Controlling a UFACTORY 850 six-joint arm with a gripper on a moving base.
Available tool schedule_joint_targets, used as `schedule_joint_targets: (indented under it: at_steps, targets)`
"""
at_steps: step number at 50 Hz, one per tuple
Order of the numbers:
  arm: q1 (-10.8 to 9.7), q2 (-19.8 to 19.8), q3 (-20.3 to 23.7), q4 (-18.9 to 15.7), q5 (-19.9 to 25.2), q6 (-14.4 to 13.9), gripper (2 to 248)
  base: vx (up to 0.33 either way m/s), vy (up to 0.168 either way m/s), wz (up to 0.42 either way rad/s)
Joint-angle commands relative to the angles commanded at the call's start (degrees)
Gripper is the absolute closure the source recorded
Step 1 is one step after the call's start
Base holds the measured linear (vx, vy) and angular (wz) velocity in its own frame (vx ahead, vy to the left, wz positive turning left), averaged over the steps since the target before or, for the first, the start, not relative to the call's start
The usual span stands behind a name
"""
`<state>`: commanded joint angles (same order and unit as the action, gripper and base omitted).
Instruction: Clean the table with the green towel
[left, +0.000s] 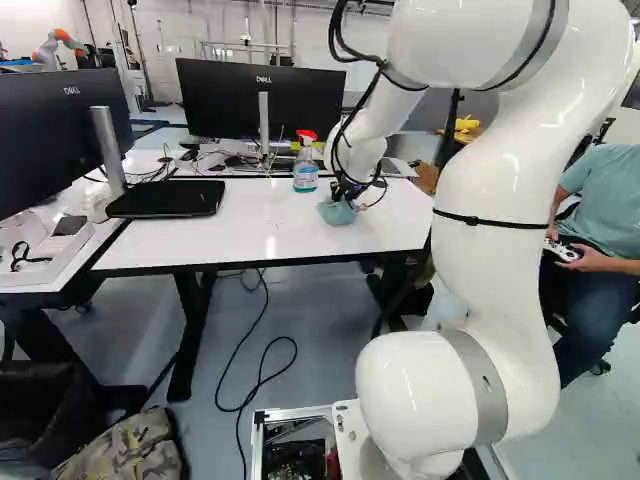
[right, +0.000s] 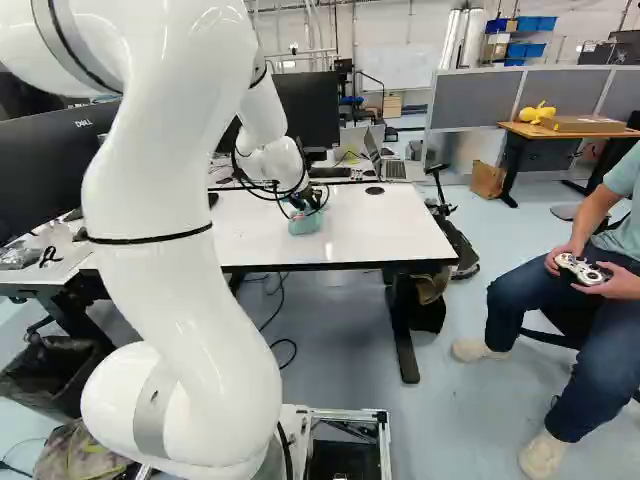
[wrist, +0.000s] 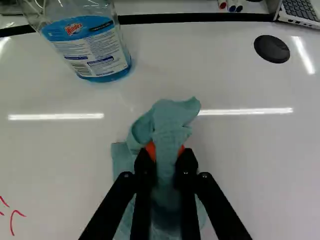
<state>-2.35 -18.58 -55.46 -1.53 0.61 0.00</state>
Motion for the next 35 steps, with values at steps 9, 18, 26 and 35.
schedule_joint_targets:
  at_steps: [9, 18, 26, 35]
  targets:
    - [0.1, 1.1, 1.4, 0.0, 0.0, 0.0, 193, 0.000, 0.000, 0.000]
    - [0.1, 1.3, 1.4, 0.0, 0.0, 0.0, 193, 0.000, 0.000, 0.000]
    - [0.1, 2.3, 1.7, 0.0, 0.0, 0.0, 193, 0.000, 0.000, 0.000]
    - [0.2, 3.9, 2.1, 0.0, -1.2, 0.0, 193, 0.000, 0.000, 0.000]
